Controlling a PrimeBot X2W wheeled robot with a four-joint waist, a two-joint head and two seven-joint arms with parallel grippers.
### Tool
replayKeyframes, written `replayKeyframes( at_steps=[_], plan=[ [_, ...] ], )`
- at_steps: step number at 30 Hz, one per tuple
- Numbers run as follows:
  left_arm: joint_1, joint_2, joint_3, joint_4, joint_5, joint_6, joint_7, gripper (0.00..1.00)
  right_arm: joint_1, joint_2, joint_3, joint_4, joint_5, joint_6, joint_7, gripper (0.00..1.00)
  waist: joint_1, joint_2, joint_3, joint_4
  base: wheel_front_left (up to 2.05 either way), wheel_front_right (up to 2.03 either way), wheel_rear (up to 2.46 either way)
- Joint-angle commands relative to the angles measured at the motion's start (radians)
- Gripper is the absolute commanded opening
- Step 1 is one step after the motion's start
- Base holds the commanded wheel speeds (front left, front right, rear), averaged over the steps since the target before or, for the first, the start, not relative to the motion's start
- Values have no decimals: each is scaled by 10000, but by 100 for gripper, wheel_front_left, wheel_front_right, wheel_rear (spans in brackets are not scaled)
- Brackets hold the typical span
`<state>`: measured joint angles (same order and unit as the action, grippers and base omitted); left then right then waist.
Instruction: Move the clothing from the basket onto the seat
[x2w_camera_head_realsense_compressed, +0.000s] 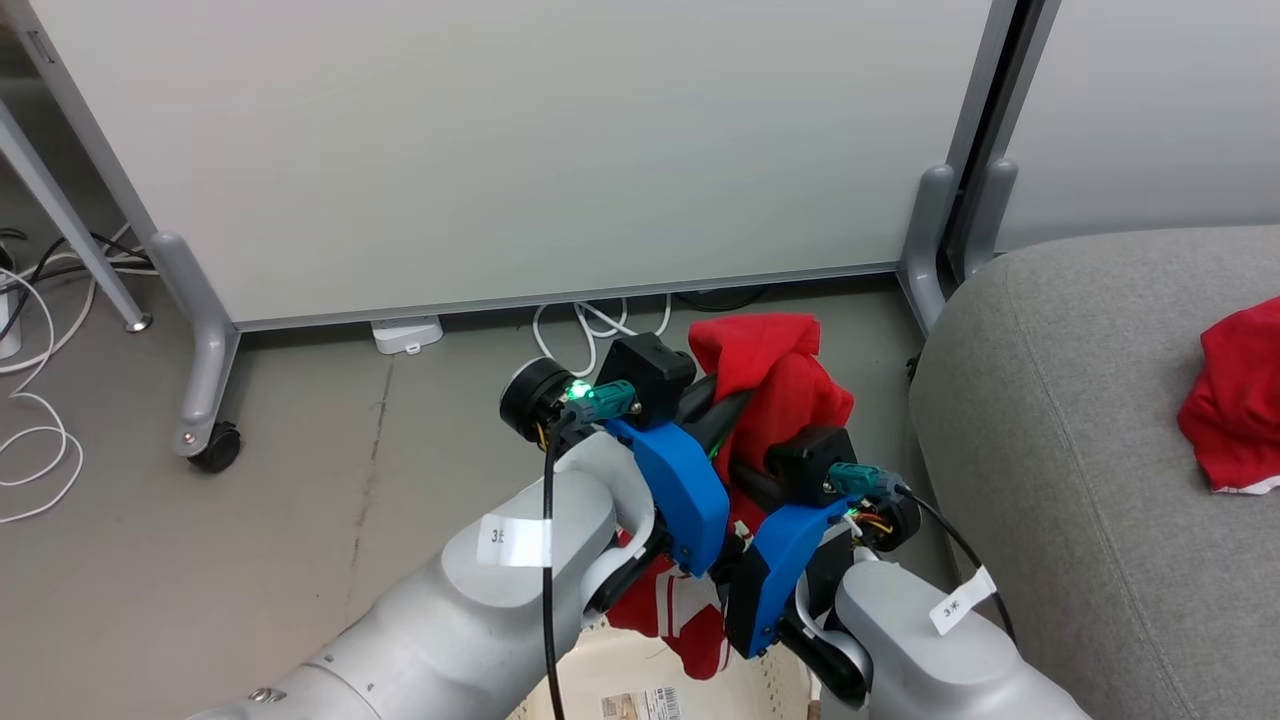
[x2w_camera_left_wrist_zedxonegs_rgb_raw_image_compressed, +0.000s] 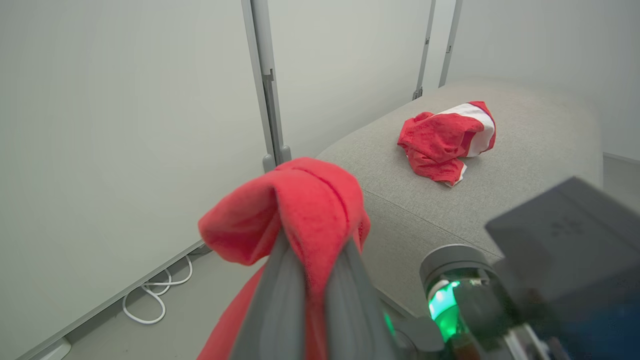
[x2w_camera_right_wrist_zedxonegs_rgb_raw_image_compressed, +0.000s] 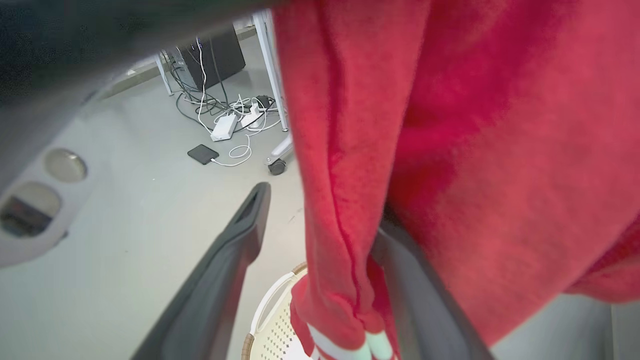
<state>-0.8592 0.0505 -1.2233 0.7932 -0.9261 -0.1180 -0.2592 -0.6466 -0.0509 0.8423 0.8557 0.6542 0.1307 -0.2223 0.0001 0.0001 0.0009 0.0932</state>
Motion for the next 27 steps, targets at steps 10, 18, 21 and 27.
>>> replayKeyframes(
  at_steps=[10, 18, 21, 27],
  plan=[
    [-220, -1, -44, 126, -150, 113, -79, 0, -362, 9, 534, 548, 708, 1, -358, 0, -1, -1, -33, -75, 0, 0, 0],
    [-185, 0, 159, 252, -99, 130, -81, 0, -504, 11, 697, 654, 925, 1, -436, 0, -1, -1, -55, -203, 0, 0, 0],
    [-131, 0, 255, 286, -46, 124, -73, 0, -511, 9, 664, 583, 852, 1, -437, 0, -1, -1, -60, -242, 0, 0, 0],
    [-63, 0, 417, 314, 99, 155, -73, 100, -428, 10, 582, 466, 696, 1, -439, 0, -1, -1, -78, -303, 0, 0, 0]
  ],
)
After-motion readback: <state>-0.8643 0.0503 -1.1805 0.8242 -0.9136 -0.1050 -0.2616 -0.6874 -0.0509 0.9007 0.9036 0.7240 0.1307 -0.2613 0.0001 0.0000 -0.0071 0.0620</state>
